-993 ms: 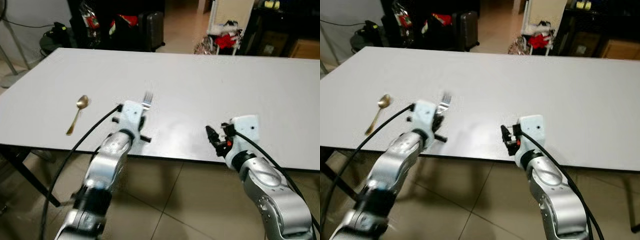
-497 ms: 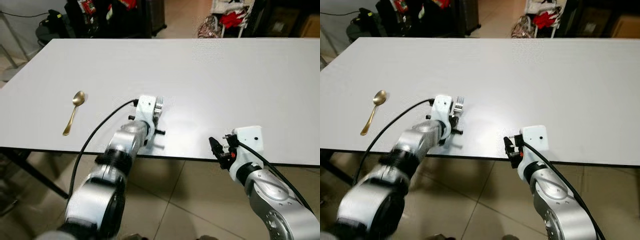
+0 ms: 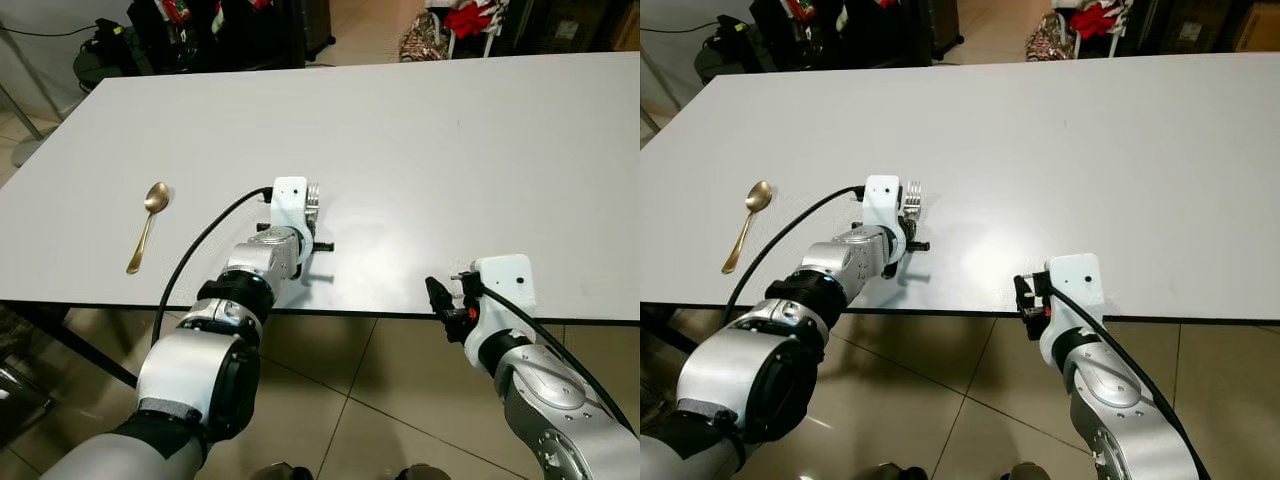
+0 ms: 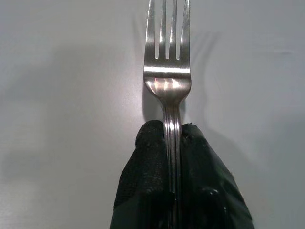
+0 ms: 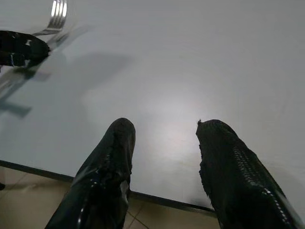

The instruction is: Setting the table

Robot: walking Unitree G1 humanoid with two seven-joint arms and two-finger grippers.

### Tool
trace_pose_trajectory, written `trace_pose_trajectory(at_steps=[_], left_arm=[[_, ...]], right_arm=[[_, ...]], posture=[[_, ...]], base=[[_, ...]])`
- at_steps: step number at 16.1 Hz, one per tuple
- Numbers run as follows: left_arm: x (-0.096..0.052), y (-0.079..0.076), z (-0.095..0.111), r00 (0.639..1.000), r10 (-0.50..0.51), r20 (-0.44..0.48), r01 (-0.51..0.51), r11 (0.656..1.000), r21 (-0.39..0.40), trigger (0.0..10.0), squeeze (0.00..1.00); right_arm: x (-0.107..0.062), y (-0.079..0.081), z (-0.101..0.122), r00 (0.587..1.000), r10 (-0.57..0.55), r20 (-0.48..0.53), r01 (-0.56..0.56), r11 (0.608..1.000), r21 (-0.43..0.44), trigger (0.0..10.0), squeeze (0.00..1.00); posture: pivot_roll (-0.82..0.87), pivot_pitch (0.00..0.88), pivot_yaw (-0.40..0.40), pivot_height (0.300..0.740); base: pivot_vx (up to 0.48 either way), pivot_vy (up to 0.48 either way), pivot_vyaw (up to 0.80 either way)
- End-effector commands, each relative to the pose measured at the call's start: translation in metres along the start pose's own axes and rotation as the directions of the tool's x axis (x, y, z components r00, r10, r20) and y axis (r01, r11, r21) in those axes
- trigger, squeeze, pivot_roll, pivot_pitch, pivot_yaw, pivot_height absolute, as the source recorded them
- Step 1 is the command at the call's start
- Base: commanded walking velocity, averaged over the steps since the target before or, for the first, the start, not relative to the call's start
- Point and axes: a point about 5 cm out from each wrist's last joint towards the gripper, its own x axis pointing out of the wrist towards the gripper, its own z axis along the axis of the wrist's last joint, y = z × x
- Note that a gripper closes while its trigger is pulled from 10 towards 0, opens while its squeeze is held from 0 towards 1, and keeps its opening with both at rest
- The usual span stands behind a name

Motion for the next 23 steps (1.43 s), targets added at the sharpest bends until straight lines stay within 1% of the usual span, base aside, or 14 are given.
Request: trace_pose_trajectory(at_steps=[1,2,3,8,12,13,14,15,16,18,19,20,22,23], left_arm=[[0.001,0.003,-0.009,0.999,0.011,-0.043,-0.013,0.999,-0.029,10.0,0.71],[0.001,0.002,-0.01,0.999,0.002,-0.043,-0.004,0.999,-0.038,10.0,0.9],[0.002,0.002,-0.011,0.999,0.003,-0.045,-0.005,0.999,-0.044,10.0,1.0],[0.001,0.005,-0.005,0.999,0.024,-0.022,-0.025,0.999,-0.047,10.0,1.0],[-0.005,0.015,0.037,0.991,0.032,0.13,-0.028,0.999,-0.029,10.0,1.0],[-0.01,0.025,0.048,0.983,0.052,0.177,-0.052,0.999,-0.006,10.0,0.51],[-0.013,0.034,0.054,0.976,0.075,0.202,-0.081,0.996,0.021,10.0,0.22],[-0.022,0.049,0.059,0.96,0.075,0.27,-0.099,0.992,0.08,10.0,0.0],[-0.031,0.058,0.06,0.945,0.049,0.325,-0.105,0.982,0.158,10.0,0.0],[-0.046,0.071,0.045,0.943,-0.002,0.334,-0.083,0.967,0.24,10.0,0.0],[-0.054,0.078,0.038,0.94,-0.015,0.341,-0.097,0.946,0.309,10.0,0.0],[-0.072,0.086,0.019,0.928,-0.062,0.368,-0.104,0.905,0.413,10.0,0.0],[-0.09,0.088,0.006,0.915,-0.069,0.397,-0.082,0.932,0.352,10.0,0.0],[-0.103,0.087,-0.001,0.901,-0.064,0.43,-0.111,0.923,0.369,10.0,0.0]], right_arm=[[-0.003,0.003,0.002,1.0,0.006,0.008,-0.006,1.0,-0.002,10.0,0.0],[-0.004,0.002,0.002,1.0,0.004,0.008,-0.004,1.0,-0.003,10.0,0.0],[-0.004,0.002,0.002,1.0,0.002,0.008,-0.002,1.0,-0.004,10.0,0.0],[0.0,0.003,0.005,1.0,0.014,0.015,-0.014,1.0,-0.014,10.0,0.0],[0.006,0.004,0.011,0.998,0.039,0.046,-0.038,0.999,-0.016,10.0,0.0],[0.008,0.005,0.014,0.997,0.043,0.06,-0.043,0.999,-0.007,10.0,0.0],[0.009,0.006,0.015,0.997,0.048,0.068,-0.048,0.999,-0.001,10.0,0.0],[0.012,0.007,0.015,0.996,0.063,0.071,-0.063,0.998,-0.004,10.0,0.0],[0.015,0.009,0.016,0.995,0.072,0.071,-0.071,0.997,-0.008,10.0,0.0],[0.019,0.01,0.013,0.994,0.088,0.068,-0.087,0.996,-0.024,10.0,0.0],[0.021,0.01,0.012,0.993,0.094,0.068,-0.092,0.995,-0.03,10.0,0.0],[0.025,0.012,0.007,0.992,0.105,0.073,-0.103,0.994,-0.033,10.0,0.0],[0.025,0.013,0.002,0.99,0.12,0.077,-0.119,0.993,-0.02,10.0,0.0],[0.023,0.014,0.001,0.986,0.134,0.097,-0.132,0.991,-0.022,10.0,0.0]], posture=[[-0.21,0.113,0.158,0.74],[-0.22,0.113,0.158,0.74],[-0.22,0.11,0.155,0.74],[-0.21,0.095,0.134,0.74],[-0.19,0.07,0.12,0.74],[-0.19,0.064,0.116,0.74],[-0.18,0.055,0.112,0.74],[-0.15,0.041,0.098,0.74],[-0.15,0.041,0.098,0.74],[-0.13,0.025,0.082,0.74],[-0.12,0.023,0.077,0.74],[-0.1,0.017,0.072,0.74],[-0.09,0.01,0.069,0.74],[-0.08,0.005,0.069,0.74]], base=[[0.0,0.0,0.0],[0.0,0.0,0.0],[0.0,0.0,0.0],[0.0,0.0,0.0],[0.0,0.0,0.0],[0.0,0.0,0.0],[0.0,0.0,0.0],[0.0,0.0,0.0],[0.0,0.0,0.0],[0.0,0.0,0.0],[0.0,0.0,0.0],[0.0,0.0,0.0],[0.0,0.0,0.0],[0.0,0.0,0.0]])
